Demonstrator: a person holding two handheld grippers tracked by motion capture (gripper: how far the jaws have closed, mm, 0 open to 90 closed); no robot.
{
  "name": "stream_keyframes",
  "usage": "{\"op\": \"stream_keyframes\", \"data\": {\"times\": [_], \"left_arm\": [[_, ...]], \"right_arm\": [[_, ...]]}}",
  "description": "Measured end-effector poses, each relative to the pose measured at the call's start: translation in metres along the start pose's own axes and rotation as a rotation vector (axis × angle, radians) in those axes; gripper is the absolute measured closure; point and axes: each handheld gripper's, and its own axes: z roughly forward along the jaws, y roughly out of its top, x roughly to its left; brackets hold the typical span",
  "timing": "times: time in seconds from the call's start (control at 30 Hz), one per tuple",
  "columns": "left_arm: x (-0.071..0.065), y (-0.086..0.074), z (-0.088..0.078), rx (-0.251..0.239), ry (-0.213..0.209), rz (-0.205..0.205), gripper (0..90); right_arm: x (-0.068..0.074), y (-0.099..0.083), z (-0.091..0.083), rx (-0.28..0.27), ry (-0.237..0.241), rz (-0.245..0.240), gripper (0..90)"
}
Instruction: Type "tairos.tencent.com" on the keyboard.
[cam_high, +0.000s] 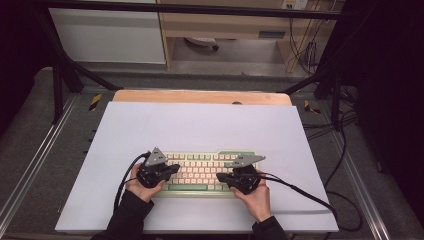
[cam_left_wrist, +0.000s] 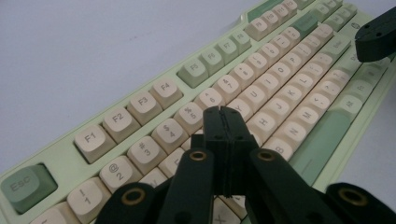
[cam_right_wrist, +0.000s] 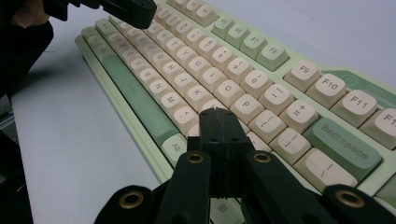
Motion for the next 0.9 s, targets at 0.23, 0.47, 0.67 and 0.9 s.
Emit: {"op": "stream_keyframes", "data": {"times": [0.23,0.47,0.67,0.9], "left_arm": [[0.006,-0.002,-0.002,-0.002,0.013,-0.016,89.8],[0.01,-0.003,-0.001,0.002,0.026,-0.023,89.8],[0.014,-0.007,0.003,0.023,0.042,-0.029,89.8],[0.015,-0.009,0.005,0.031,0.044,-0.032,89.8]], "right_arm": [[0.0,0.0,0.0,0.0,-0.001,-0.002,90.0],[0.0,0.0,0.0,-0.001,-0.001,-0.002,90.0],[0.0,0.0,0.0,0.003,0.0,0.002,90.0],[0.0,0.0,0.0,0.001,0.0,-0.001,90.0]]}}
